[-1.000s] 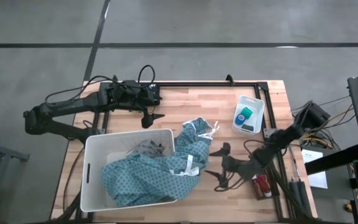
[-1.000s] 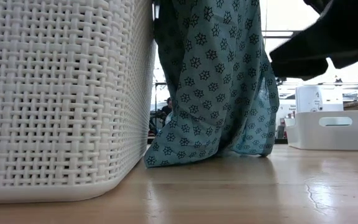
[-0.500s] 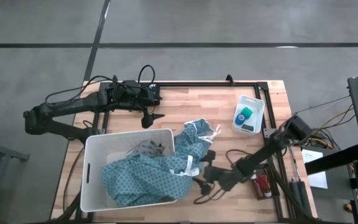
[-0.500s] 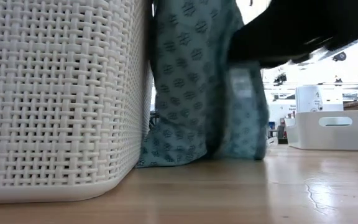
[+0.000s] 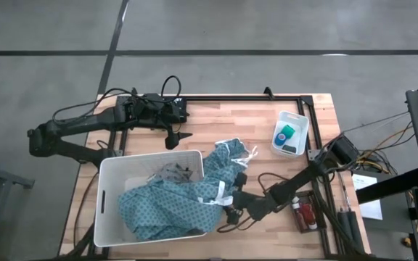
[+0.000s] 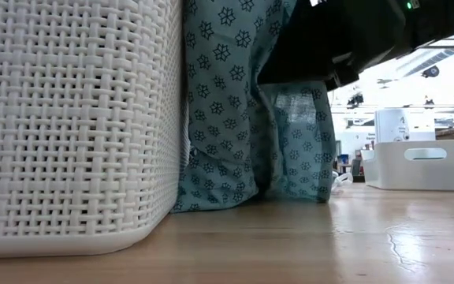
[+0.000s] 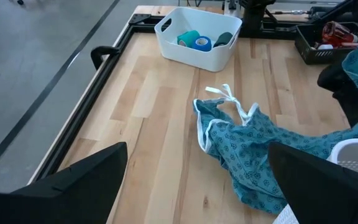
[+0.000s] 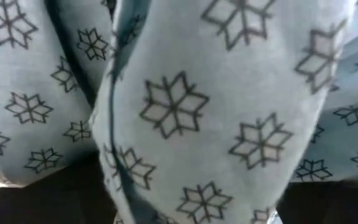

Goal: Pick & Place Medicine items
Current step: Put the blue patient gown into the big white bin

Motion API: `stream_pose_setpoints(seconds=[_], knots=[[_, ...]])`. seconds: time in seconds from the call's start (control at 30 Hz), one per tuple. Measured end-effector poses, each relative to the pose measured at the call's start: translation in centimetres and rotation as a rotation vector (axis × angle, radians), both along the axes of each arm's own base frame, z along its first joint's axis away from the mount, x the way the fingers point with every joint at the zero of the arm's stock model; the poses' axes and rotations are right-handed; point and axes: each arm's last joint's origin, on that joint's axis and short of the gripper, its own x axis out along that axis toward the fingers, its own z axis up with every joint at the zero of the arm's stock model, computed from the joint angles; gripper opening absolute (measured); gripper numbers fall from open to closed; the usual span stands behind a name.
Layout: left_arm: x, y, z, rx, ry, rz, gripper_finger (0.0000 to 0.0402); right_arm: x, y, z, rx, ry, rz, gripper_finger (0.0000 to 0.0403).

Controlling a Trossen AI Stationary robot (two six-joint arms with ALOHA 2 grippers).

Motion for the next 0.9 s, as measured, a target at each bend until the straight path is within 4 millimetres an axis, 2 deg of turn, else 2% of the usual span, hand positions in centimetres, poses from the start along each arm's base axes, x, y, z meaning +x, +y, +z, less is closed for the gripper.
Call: stream_pose_setpoints(seconds=[0.13, 0.3, 0.63, 0.8, 0.9], knots=[[0.0, 0.0, 0.0, 0.000, 0.000, 0.000, 0.0393, 0.1, 0.0, 0.2, -0.012, -0.014, -0.038, 0.0290], [0.0, 0.0, 0.0, 0.000, 0.000, 0.000, 0.0393, 0.1, -0.1, 0.2, -0.031, -0.010, -0.040, 0.0221], [0.0, 0.0, 0.0, 0.001, 0.000, 0.000, 0.0393, 0.9, 0.4, 1.7, -0.111, -0.020, -0.015, 0.0026], [0.0, 0.0, 0.0, 0.000, 0.000, 0.000, 0.0393, 1.0, 0.5, 2.2, -0.189, -0.009, -0.016, 0.0011], [0.0, 0.0, 0.0, 0.000, 0.000, 0.000, 0.0393, 0.9, 0.6, 3.9, -0.266, -0.023, -0.052, 0.0010]])
